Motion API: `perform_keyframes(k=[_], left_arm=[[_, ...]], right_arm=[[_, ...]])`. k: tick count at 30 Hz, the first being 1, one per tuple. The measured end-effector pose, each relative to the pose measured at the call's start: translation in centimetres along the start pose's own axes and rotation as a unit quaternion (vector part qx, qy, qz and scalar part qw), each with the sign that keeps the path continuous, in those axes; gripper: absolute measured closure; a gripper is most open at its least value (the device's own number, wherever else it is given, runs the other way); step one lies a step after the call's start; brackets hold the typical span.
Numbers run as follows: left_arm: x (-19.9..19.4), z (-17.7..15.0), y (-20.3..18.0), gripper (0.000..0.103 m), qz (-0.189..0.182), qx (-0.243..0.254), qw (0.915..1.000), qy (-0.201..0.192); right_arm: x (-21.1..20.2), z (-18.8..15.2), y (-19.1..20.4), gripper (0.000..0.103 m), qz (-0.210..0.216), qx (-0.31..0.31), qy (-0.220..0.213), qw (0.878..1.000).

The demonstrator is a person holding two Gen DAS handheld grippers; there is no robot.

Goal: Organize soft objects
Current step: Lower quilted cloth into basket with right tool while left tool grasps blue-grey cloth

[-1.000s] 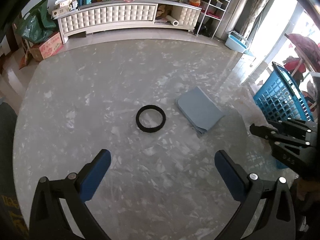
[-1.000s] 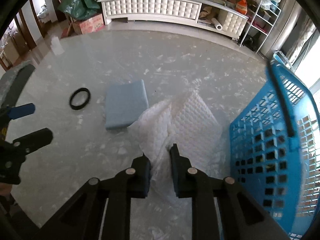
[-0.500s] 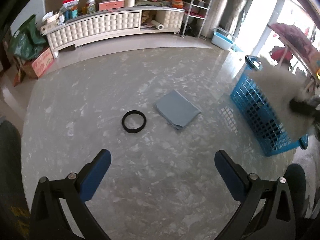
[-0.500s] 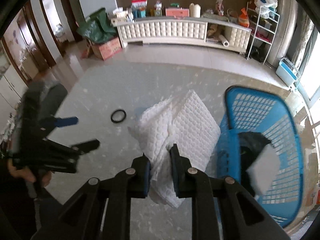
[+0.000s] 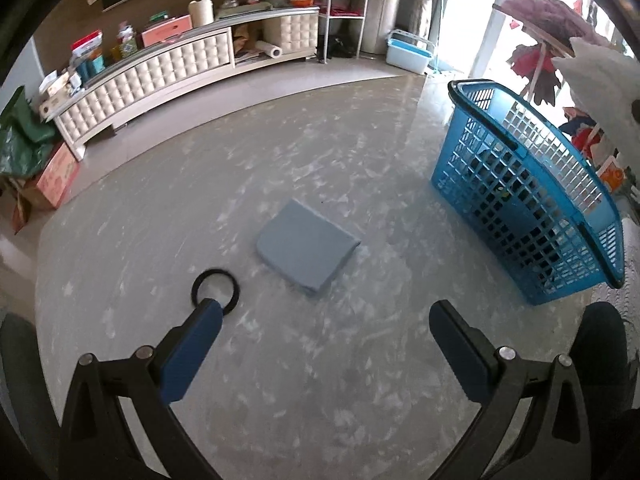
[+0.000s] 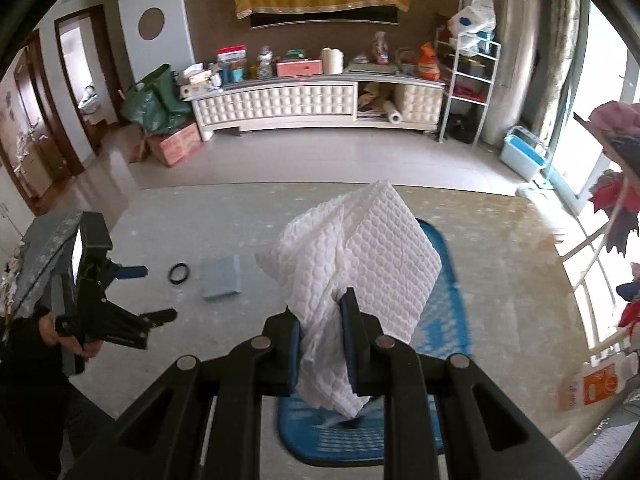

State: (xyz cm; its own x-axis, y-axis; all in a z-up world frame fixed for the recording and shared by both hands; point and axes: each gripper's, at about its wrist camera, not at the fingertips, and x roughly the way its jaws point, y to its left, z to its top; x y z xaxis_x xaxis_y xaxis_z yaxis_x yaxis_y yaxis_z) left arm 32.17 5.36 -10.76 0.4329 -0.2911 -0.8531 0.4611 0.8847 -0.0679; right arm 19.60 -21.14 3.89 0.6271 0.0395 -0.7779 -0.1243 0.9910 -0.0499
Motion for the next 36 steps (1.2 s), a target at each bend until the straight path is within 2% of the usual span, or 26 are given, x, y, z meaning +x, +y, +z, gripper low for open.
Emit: perform_keyframes(k=[7, 10, 17, 22, 25, 29, 31, 33, 34, 36], left_arm=[[3.2, 1.7, -0.9, 0.0, 0.008, 0.03, 0.9995, 0.004], [5.2, 2.1, -1.1, 0.002, -0.008, 0.034, 0.999, 0.029], [8.3, 2.9, -1.3, 0.026, -0.023, 0.047, 0.9978, 0.04], [10.1, 3.2, -1.4, 0.027, -0.014, 0.07, 0.9962, 0.05], [11.1, 3.2, -1.5, 0.036, -0.001, 0.087, 0.9946, 0.056], [11.8, 3.4, -1.3, 0.039, 0.001, 0.088, 0.9945, 0.058], [11.8, 3.6, -1.2, 0.043, 0.002, 0.087, 0.9946, 0.056], [12.0, 3.8, -1.0, 0.056, 0.003, 0.086, 0.9949, 0.052], [12.0, 4.0, -0.8, 0.059, 0.005, 0.081, 0.9954, 0.05], [12.0, 4.1, -0.4, 0.077, 0.008, 0.076, 0.9958, 0.05]], right_arm=[[0.3, -0.6, -1.8, 0.086, -0.018, 0.011, 0.015, 1.0], [1.2, -0.5, -2.3, 0.086, -0.02, 0.014, 0.035, 0.999], [1.6, -1.0, -2.9, 0.086, -0.017, 0.016, 0.052, 0.998], [1.5, -1.3, -3.1, 0.086, -0.015, 0.018, 0.056, 0.998], [1.7, -0.9, -3.4, 0.086, -0.012, 0.017, 0.056, 0.998], [2.0, -0.8, -3.7, 0.086, -0.006, 0.016, 0.057, 0.998], [2.0, -0.9, -3.8, 0.086, -0.004, 0.017, 0.057, 0.998], [2.1, -1.0, -3.8, 0.086, -0.001, 0.018, 0.056, 0.998], [2.1, -1.0, -3.9, 0.086, 0.0, 0.019, 0.056, 0.998], [2.0, -1.1, -3.9, 0.086, 0.002, 0.019, 0.056, 0.998]])
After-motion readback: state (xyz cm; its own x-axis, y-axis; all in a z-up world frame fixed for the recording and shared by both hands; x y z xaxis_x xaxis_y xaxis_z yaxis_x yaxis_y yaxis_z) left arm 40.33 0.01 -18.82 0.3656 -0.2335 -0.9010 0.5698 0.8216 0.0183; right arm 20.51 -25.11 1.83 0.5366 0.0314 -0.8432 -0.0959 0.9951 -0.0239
